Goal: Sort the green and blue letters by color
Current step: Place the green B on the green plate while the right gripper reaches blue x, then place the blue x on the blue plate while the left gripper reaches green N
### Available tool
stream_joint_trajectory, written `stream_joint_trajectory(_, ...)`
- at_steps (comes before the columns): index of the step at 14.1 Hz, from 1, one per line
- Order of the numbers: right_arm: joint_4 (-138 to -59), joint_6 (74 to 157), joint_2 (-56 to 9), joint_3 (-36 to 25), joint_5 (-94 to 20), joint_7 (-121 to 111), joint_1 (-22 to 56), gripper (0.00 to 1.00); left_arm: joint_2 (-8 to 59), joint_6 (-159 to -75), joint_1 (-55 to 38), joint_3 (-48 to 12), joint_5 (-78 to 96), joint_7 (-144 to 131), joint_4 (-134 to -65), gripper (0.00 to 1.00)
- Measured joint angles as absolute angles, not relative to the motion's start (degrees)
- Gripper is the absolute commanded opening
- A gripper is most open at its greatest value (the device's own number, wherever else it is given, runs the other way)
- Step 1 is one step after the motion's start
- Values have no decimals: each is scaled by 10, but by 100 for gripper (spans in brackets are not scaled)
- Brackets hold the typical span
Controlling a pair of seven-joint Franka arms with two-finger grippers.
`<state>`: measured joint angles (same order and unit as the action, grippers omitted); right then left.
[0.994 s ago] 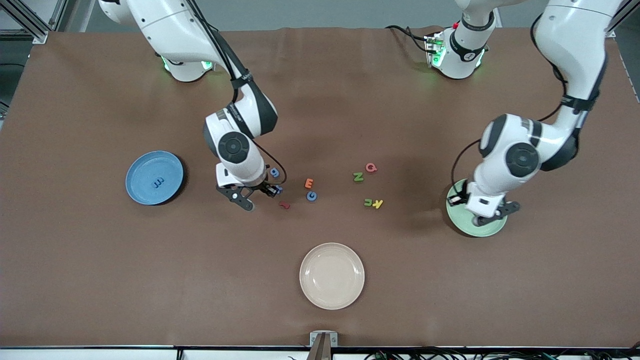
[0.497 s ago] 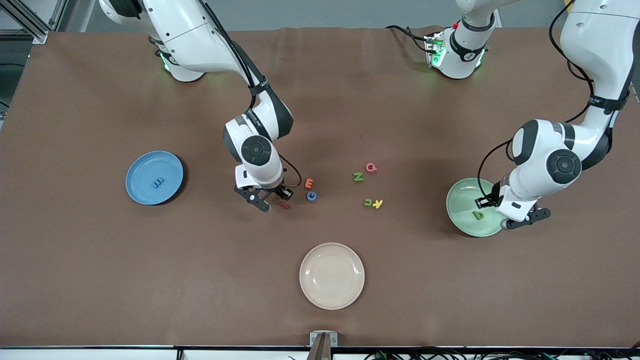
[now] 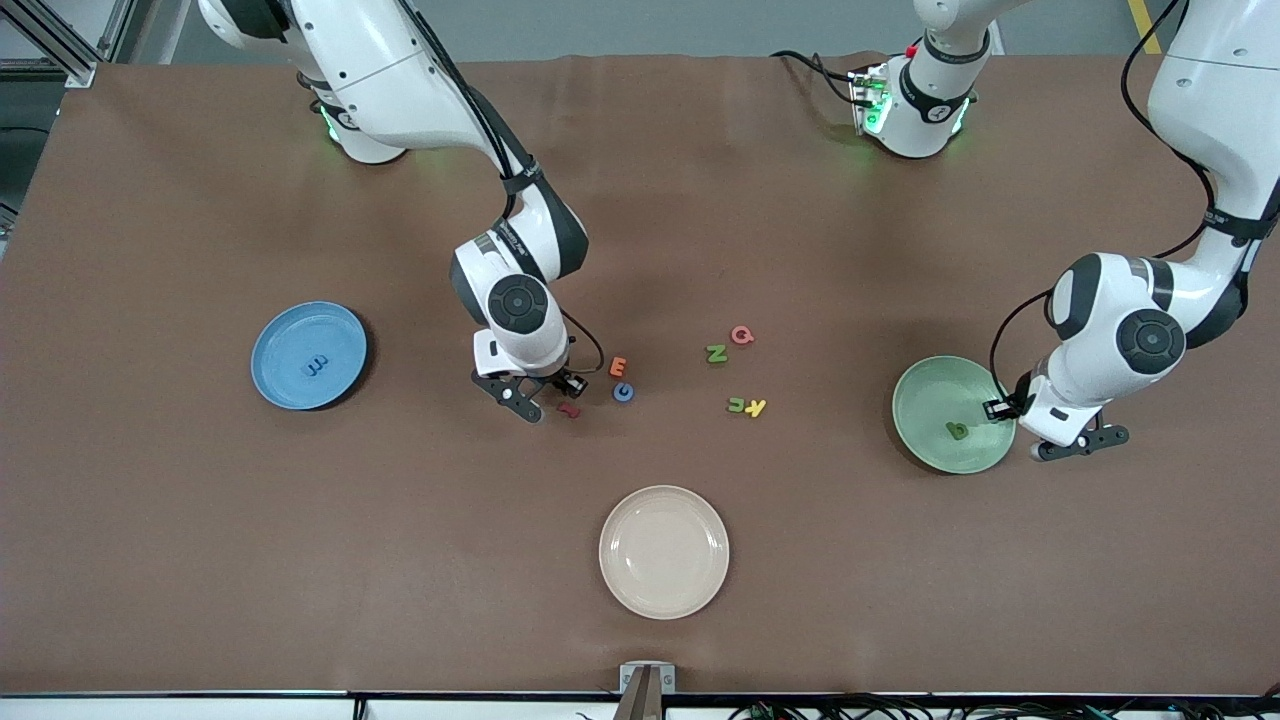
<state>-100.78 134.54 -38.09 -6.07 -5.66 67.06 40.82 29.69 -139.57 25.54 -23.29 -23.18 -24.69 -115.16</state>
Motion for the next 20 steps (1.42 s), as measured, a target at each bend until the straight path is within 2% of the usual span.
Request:
stream_joint_trajectory(2,-1013,1345,-381,-61,-57,674,411,54,297,-1396,255,-236,-232,-247,-1151,100)
stream_joint_trajectory(5,-1015,1346,-381,-61,-57,679,414,48,292,-1396,254,-241,-232,-250,-1149,100)
stream_joint_trajectory(7,-1015,1347,-381,-61,-57,683,416,39,284,-1395,254,-258,-232,-266,-1146,100)
stream_joint_trajectory(9,-1015,1348,-381,-61,-57,684,418,29,271,-1379,254,-295,-232,-302,-1145,100)
stream_joint_trajectory(11,-1014,1348,-381,-61,-56,686,419,24,256,-1356,252,-344,-232,-349,-1144,100)
stream_joint_trajectory(15,-1014,1348,-381,-62,-56,686,419,3,247,-1343,241,-428,-232,-464,-1146,99)
stream_joint_trajectory(20,-1009,1314,-378,-71,-56,681,417,0,251,-1343,153,-452,-232,-631,-1151,94)
